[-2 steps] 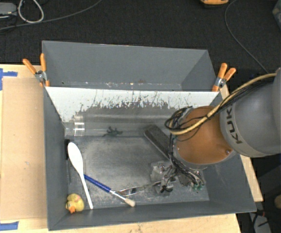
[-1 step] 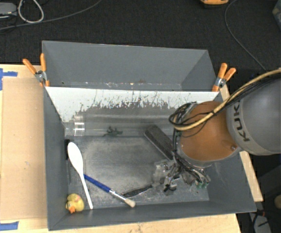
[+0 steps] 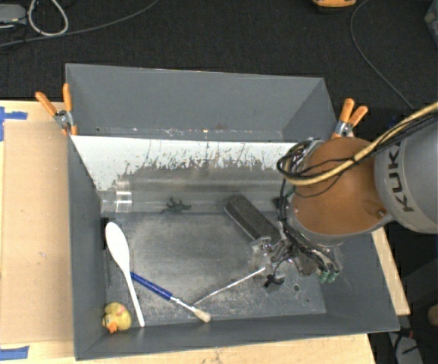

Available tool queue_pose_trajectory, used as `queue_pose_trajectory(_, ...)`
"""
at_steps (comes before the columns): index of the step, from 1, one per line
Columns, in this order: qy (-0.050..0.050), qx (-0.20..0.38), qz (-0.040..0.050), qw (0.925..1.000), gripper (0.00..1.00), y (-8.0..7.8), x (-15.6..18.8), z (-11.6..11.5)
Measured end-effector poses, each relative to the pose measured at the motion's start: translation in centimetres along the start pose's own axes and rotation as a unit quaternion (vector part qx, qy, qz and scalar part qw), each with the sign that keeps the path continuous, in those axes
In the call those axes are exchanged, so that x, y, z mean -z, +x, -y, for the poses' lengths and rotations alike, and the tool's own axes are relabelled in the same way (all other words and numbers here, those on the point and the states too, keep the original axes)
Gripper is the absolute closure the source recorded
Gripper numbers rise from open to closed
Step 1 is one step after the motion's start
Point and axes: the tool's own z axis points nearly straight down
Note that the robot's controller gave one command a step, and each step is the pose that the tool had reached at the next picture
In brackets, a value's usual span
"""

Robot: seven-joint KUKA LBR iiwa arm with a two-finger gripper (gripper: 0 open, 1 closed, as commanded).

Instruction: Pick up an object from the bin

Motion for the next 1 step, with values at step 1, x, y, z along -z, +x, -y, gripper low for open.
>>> queue_pose_trajectory(1,0.000,-0.001,0.0026,1.0000,1.00,-0.08,2.13,-0.02)
